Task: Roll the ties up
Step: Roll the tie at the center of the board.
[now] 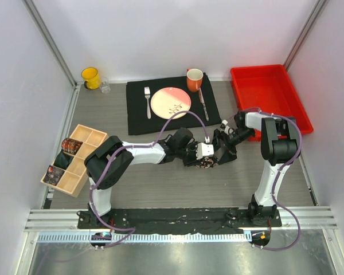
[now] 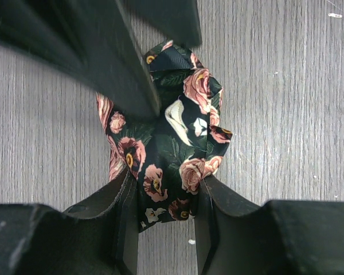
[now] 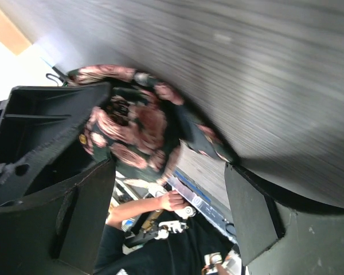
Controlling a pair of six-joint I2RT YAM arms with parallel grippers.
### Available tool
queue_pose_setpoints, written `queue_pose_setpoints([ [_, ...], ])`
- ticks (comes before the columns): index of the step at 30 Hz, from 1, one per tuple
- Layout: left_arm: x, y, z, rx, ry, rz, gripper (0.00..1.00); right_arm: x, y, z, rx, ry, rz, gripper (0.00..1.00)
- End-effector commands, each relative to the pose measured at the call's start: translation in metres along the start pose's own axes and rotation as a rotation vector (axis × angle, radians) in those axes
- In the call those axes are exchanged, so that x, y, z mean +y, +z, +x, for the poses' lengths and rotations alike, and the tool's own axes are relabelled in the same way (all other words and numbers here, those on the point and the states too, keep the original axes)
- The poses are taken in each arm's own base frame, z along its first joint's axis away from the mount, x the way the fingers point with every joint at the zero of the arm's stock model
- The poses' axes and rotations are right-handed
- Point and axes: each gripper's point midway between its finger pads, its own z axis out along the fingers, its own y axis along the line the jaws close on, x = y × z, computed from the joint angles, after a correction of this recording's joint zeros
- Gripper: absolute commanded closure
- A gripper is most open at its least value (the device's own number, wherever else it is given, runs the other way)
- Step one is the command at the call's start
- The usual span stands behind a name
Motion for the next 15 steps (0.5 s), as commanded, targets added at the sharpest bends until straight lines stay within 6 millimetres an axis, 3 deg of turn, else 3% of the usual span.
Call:
queue_pose_setpoints([
  [1,-0.030,-0.006,0.084,0.266,-0.083,0.062,0.99,0.002,0.013,-0.025,-0.088,-0.164,-0.027,0.17],
  [4,-0.031,-0.005,0.085,0.267,-0.083,0.065,0.99,0.018,0.006,-0.021,-0.101,-0.226,-0.091,0.17],
  [8,-0.032,-0.004,0.088,0.273,-0.085,0.068,0.99,0.038,-0.001,-0.013,-0.105,-0.302,-0.182,0.28],
  [12,-0.033,-0.004,0.089,0.272,-0.085,0.071,0.99,0.045,0.003,-0.007,-0.077,-0.317,-0.209,0.26],
  [15,-0.033,-0.003,0.089,0.272,-0.082,0.072,0.99,0.048,0.009,-0.004,-0.056,-0.331,-0.204,0.18],
])
